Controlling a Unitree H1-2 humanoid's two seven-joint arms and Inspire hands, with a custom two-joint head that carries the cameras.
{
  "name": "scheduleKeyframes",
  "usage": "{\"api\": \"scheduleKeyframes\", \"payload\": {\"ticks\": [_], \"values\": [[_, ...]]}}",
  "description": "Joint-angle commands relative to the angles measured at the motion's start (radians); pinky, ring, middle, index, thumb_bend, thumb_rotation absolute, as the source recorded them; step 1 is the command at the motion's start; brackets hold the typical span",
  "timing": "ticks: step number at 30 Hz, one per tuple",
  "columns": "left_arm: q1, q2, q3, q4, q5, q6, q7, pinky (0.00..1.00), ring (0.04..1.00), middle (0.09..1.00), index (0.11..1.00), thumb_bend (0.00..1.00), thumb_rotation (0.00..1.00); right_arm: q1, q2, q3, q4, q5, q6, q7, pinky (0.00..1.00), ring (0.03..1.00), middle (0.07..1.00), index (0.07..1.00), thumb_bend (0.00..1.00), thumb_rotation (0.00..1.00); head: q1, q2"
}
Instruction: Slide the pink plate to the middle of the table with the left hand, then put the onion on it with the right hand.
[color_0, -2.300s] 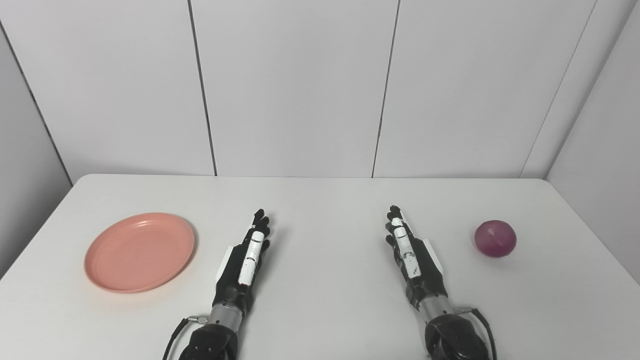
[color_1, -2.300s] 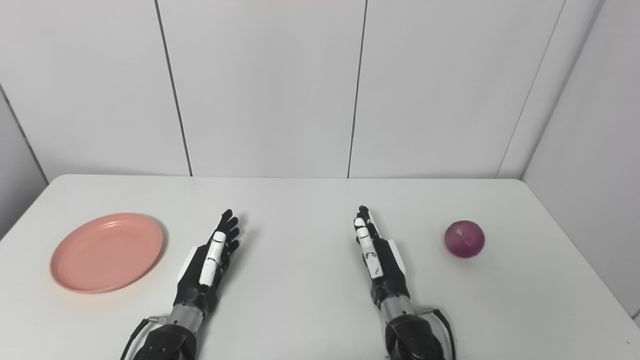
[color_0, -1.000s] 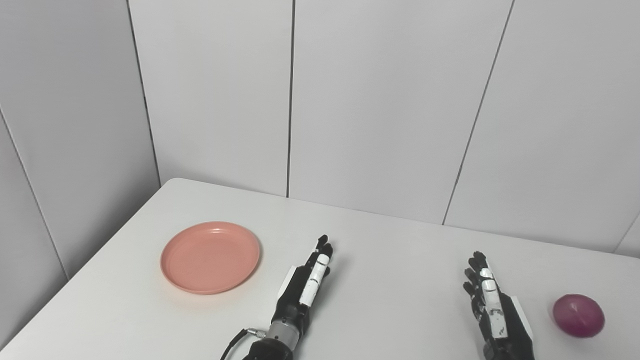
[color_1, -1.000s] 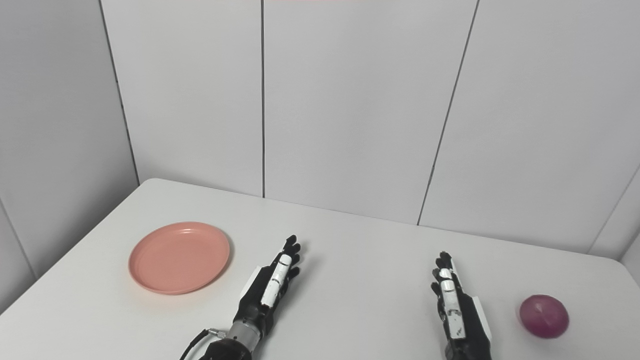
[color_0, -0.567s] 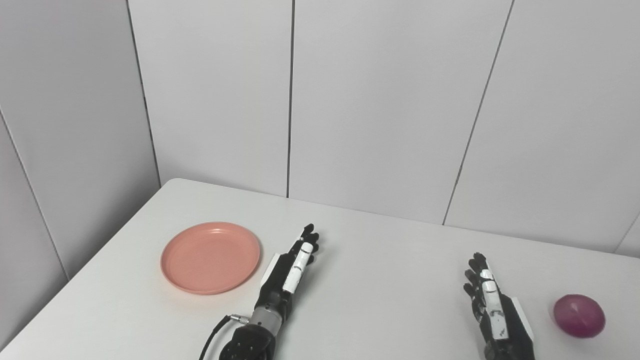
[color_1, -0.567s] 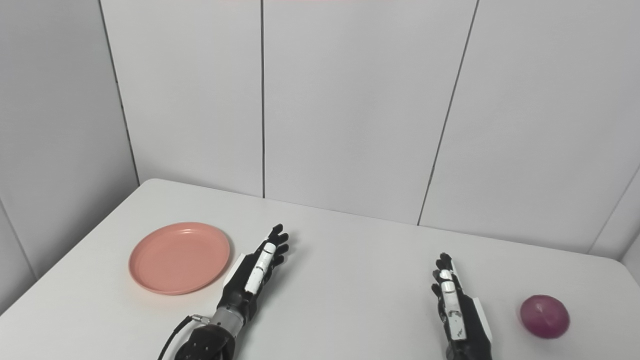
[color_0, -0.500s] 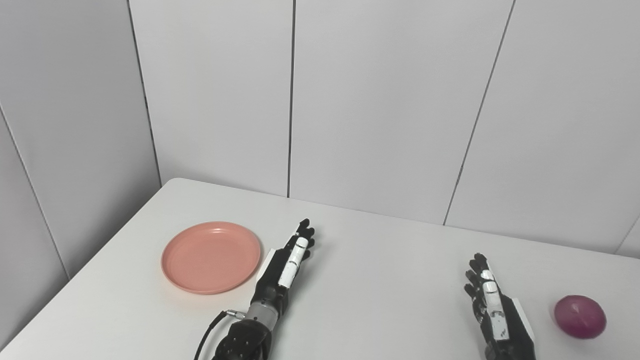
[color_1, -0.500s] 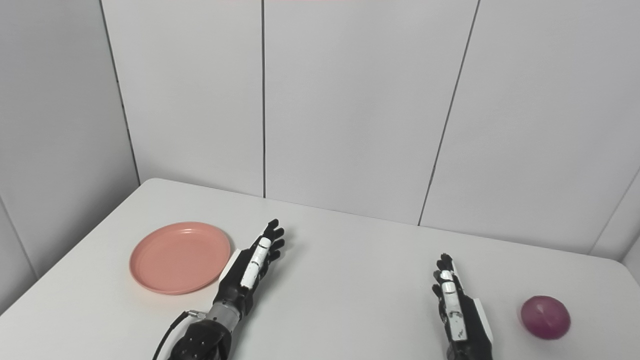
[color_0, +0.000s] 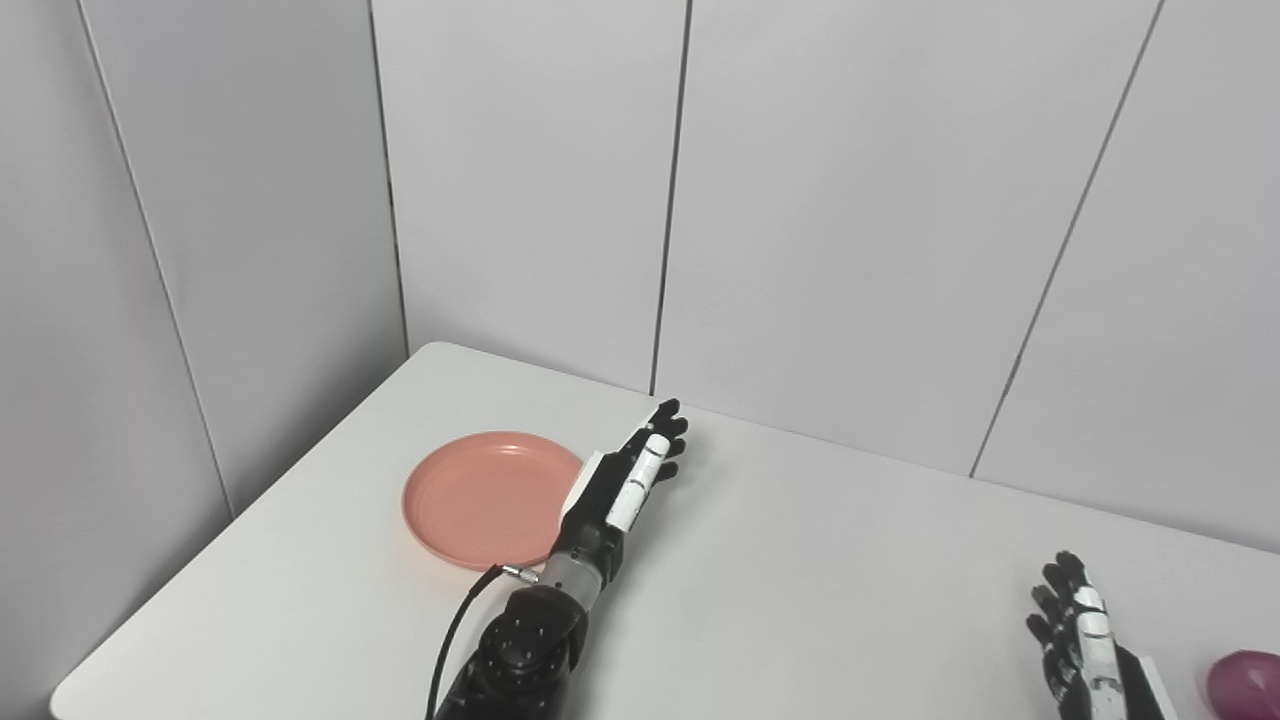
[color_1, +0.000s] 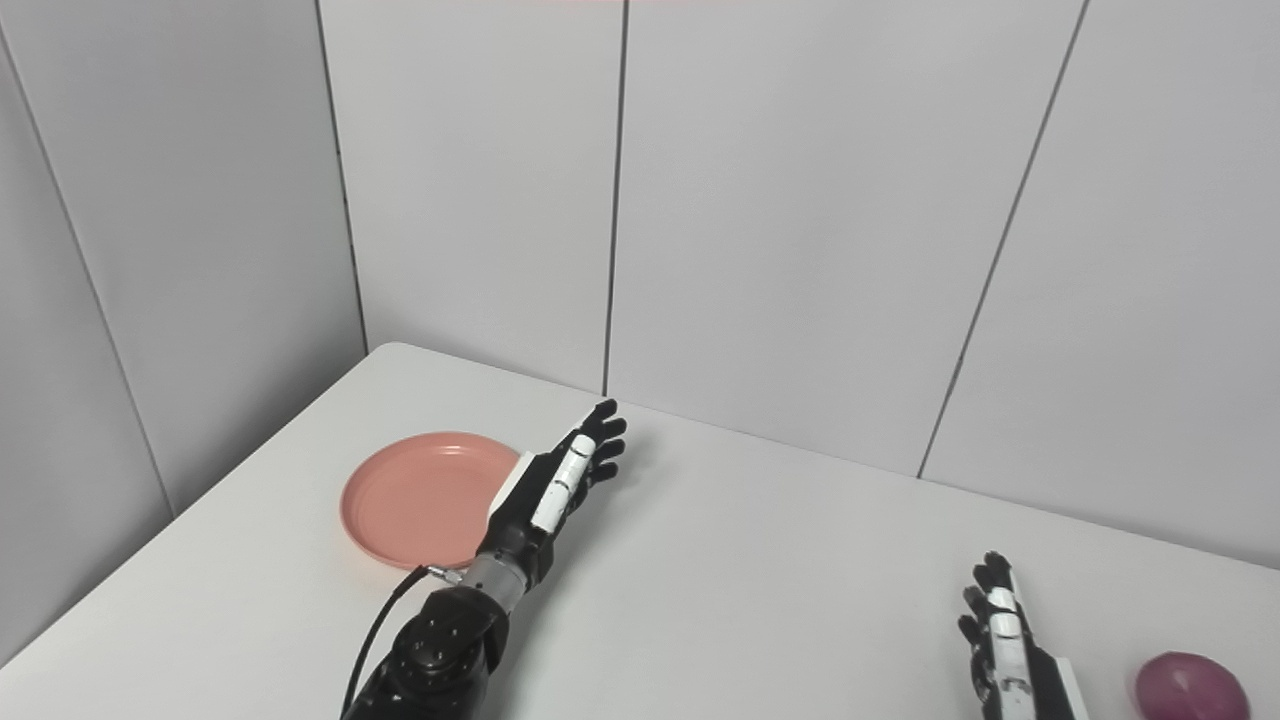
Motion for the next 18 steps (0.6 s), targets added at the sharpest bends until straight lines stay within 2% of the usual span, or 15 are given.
{"api": "scheduleKeyframes", "payload": {"ticks": [1,8,12,18], "values": [[-0.057,0.032,0.016,-0.041,0.011,-0.024,0.010,0.88,0.901,0.913,0.903,0.63,1.00,-0.032,-0.010,-0.006,-0.051,0.011,0.023,0.002,1.00,1.000,1.000,1.000,0.37,1.00,0.012,-0.001],[-0.075,0.103,0.066,-0.044,0.002,-0.018,0.014,0.90,0.912,0.919,0.914,0.60,1.00,-0.032,-0.007,-0.004,-0.100,0.012,0.060,0.002,1.00,1.000,1.000,1.000,0.31,1.00,0.046,-0.012],[-0.084,0.135,0.092,-0.055,-0.006,0.012,0.019,0.91,0.911,0.913,0.906,0.61,1.00,-0.034,-0.002,-0.006,-0.120,0.003,0.095,-0.016,1.00,1.000,1.000,1.000,0.36,1.00,0.053,-0.013],[-0.087,0.177,0.118,-0.073,-0.004,0.046,0.018,0.91,0.882,0.881,0.883,0.60,1.00,-0.033,-0.001,-0.007,-0.129,0.011,0.109,-0.012,1.00,1.000,1.000,1.000,0.42,1.00,0.055,-0.011]]}}
